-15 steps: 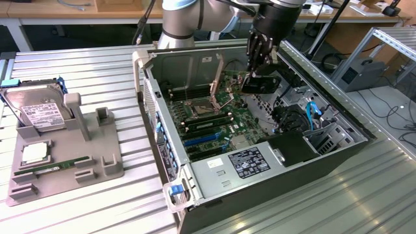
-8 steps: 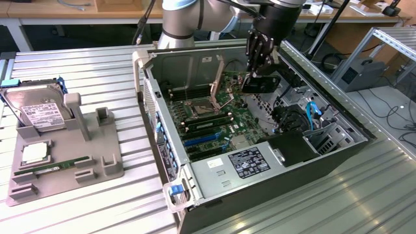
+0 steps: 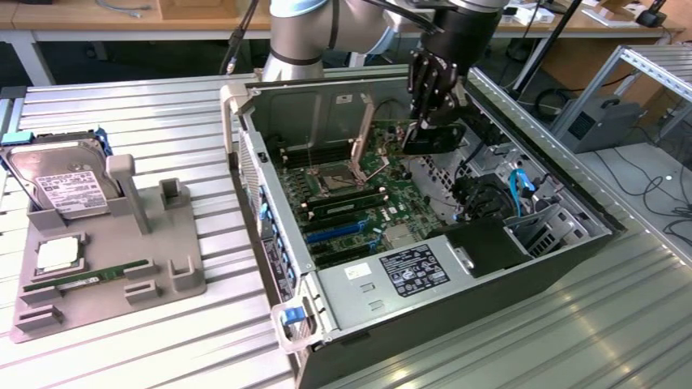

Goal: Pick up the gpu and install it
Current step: 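Insert the gpu into the slot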

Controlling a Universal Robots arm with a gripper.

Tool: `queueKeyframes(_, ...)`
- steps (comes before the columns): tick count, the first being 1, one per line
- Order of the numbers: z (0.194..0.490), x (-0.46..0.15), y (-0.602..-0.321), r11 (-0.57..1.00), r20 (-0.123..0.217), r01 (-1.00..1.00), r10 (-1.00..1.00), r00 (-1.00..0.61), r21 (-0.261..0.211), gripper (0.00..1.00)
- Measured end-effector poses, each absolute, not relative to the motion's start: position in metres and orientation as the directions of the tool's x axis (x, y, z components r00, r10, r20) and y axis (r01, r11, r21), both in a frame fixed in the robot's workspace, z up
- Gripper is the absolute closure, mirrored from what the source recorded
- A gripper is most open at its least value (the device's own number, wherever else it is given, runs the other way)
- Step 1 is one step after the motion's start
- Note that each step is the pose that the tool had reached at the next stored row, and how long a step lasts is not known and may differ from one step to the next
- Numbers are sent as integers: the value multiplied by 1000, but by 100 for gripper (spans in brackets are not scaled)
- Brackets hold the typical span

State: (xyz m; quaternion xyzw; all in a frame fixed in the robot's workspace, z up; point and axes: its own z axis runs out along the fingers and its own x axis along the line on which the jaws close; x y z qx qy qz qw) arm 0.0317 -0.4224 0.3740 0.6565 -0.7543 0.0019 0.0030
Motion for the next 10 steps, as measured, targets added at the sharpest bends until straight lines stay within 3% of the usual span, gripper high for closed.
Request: queueKeyframes(10,374,32,-422,2,7,-1000,-1000,-2,1,73)
